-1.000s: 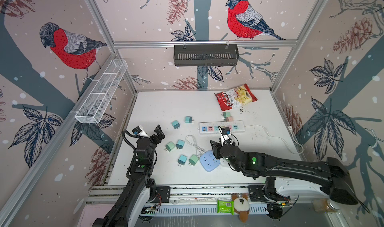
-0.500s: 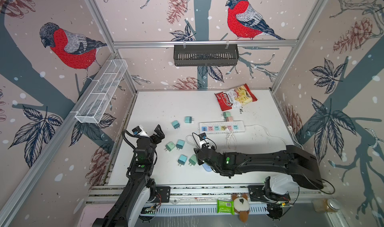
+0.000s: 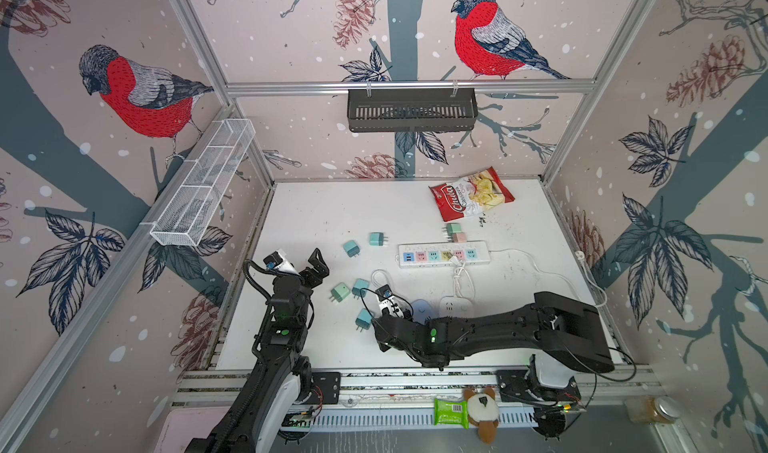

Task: Insert the plug
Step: 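Swing the right gripper toward the cluster of cube charger plugs, then grasp the light green cube charger with the right gripper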

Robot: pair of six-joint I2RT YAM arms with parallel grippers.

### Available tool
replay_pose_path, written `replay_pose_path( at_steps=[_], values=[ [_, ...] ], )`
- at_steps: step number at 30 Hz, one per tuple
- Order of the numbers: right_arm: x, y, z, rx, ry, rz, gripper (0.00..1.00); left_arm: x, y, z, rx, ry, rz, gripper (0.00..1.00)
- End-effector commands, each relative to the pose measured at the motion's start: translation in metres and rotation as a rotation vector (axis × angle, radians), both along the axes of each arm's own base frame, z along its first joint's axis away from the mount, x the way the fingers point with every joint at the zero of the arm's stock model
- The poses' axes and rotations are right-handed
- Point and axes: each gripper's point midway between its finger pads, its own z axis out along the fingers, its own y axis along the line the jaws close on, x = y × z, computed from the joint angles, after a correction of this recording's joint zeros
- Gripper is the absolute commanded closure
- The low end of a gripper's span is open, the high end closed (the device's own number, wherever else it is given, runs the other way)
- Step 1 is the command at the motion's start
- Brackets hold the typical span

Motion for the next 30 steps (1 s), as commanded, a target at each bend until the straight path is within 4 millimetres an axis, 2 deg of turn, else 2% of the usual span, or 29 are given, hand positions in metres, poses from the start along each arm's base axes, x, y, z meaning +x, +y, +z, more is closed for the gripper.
replay_pose_path(
  at_steps=[1, 11, 18, 24, 30],
  values=[
    [-0.002, -0.007, -0.010, 0.012, 0.043, -0.047, 0.62, 0.001, 0.000, 0.006, -0.013, -0.026, 0.003, 0.01],
    [-0.006, -0.017, -0.024, -0.003, 0.073, -0.087, 0.59, 0.000, 0.000, 0.007, -0.013, -0.035, -0.001, 0.02],
    [-0.008, -0.027, -0.033, -0.018, 0.081, -0.123, 0.51, -0.001, -0.001, 0.008, -0.013, -0.040, -0.006, 0.02],
    [-0.006, -0.018, -0.032, 0.011, 0.073, -0.113, 0.47, -0.001, -0.001, 0.008, -0.013, -0.039, -0.005, 0.02],
    [0.005, -0.011, -0.038, 0.017, 0.087, -0.122, 0.44, -0.001, -0.002, 0.008, -0.013, -0.040, -0.008, 0.01]
  ],
)
